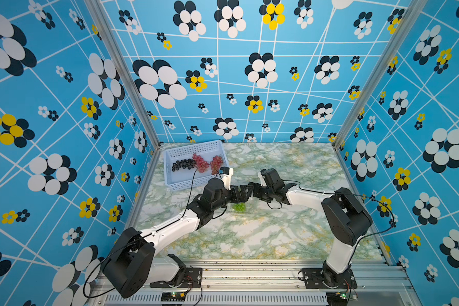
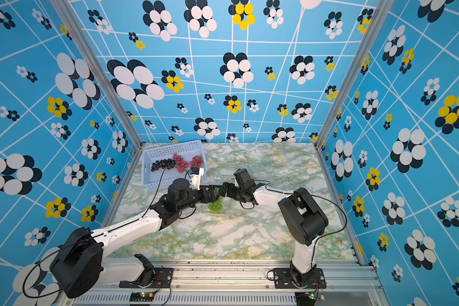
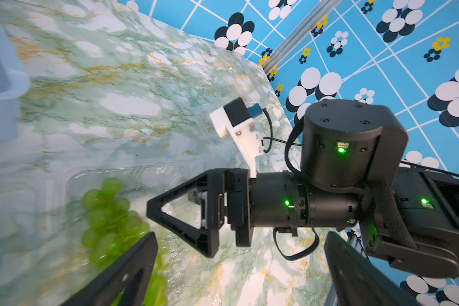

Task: Pack grapes into containers
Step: Close the packing box at the center of the board.

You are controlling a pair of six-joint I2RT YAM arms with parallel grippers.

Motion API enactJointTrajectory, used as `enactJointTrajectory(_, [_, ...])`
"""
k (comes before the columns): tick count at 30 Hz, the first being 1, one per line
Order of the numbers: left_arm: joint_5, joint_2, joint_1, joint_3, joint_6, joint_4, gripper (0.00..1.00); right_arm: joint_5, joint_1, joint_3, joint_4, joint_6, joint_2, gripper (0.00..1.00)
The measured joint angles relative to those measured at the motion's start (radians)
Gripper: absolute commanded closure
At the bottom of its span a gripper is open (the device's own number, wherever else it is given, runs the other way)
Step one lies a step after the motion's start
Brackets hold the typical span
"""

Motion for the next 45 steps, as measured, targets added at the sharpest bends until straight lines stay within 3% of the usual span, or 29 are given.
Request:
enactJointTrajectory(4, [-0.015,-0.089,0.101,-0.002,-0.014,-0.074,0.0,0.003,0.0,-0.002,-0.024,-0.014,-0.023,0.08])
enactJointTrajectory(8, [-0.031,-0.16,0.211,-0.005,-0.042,-0.187,0.0,0.034,0.005,-0.002,-0.07,-0.031,-0.037,0.18])
enactJointTrajectory(17, [-0.048,-0.164,0.386,-0.045,-0.069,-0.465,0.01,0.162,0.076,0.009,-0.208,-0.061,-0.037,0.42])
enactJointTrajectory(24, [-0.068,-0.099,0.404,-0.075,-0.065,-0.527,0.0,0.211,0.088,0.034,-0.239,-0.068,-0.031,0.59])
enactJointTrajectory(35, [-0.077,0.072,0.41,-0.074,-0.036,-0.486,0.01,0.235,0.088,0.063,-0.26,-0.089,0.001,0.73])
enactJointTrajectory(41, [-0.058,0.164,0.41,-0.058,-0.01,-0.407,0.08,0.238,0.088,0.087,-0.261,-0.104,0.01,0.8])
enactJointTrajectory(45, [-0.026,0.212,0.41,-0.043,0.002,-0.349,0.25,0.238,0.088,0.105,-0.261,-0.116,0.025,0.86])
